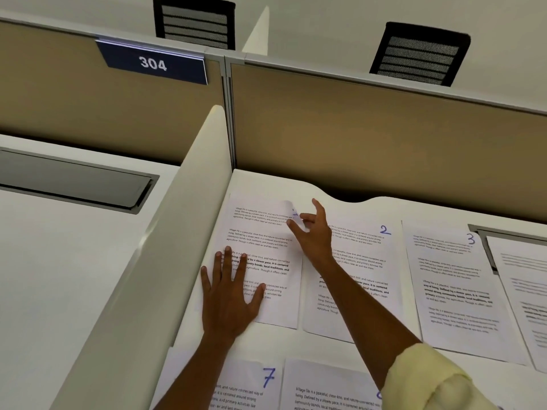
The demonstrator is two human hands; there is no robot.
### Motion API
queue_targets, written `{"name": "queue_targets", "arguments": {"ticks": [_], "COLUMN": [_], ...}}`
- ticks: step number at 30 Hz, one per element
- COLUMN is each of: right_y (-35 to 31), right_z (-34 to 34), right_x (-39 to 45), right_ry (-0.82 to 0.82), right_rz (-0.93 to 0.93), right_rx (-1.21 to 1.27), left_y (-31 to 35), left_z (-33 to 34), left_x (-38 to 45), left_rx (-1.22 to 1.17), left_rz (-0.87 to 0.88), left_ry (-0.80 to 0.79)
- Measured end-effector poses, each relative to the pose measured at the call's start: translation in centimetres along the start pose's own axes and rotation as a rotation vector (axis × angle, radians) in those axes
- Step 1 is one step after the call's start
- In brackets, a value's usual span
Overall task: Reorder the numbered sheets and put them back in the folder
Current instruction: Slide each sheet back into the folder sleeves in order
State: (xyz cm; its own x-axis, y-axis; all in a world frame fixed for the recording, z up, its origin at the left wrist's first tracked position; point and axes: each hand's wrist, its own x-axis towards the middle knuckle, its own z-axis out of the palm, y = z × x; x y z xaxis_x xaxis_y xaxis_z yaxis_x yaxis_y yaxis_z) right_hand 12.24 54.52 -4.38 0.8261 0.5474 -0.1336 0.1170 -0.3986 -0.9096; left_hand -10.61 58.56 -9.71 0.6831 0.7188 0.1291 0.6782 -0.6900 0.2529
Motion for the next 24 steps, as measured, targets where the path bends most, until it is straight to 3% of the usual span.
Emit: {"name": "queue_targets", "arguments": {"ticks": [5,13,18,24], "right_y": [0.2,2.0,1.6,0.4], "right_z": [-0.4,-1.0,-0.7,-3.0], "right_x": [-0.4,-2.9,-4.9,-7.5], "right_ry": [0.032,-0.2,-0.073,-0.005], "right_rz": [0.154,0.176,0.078,0.065], "right_rx": [0.173,0.095,-0.093,-0.013], "left_y": [0.1,0.0,-0.3,-0.4], "left_z": [0.0,-0.3,-1.0,-2.5], "left_x": [0.0,-0.1,-0.2,-1.0], "left_rx": [-0.006,-0.067,-0.234,-0.521], "left_rz": [-0.004,-0.004,-0.011,-0.198], "left_ry": [-0.001,-0.006,0.004,-0.03]}}
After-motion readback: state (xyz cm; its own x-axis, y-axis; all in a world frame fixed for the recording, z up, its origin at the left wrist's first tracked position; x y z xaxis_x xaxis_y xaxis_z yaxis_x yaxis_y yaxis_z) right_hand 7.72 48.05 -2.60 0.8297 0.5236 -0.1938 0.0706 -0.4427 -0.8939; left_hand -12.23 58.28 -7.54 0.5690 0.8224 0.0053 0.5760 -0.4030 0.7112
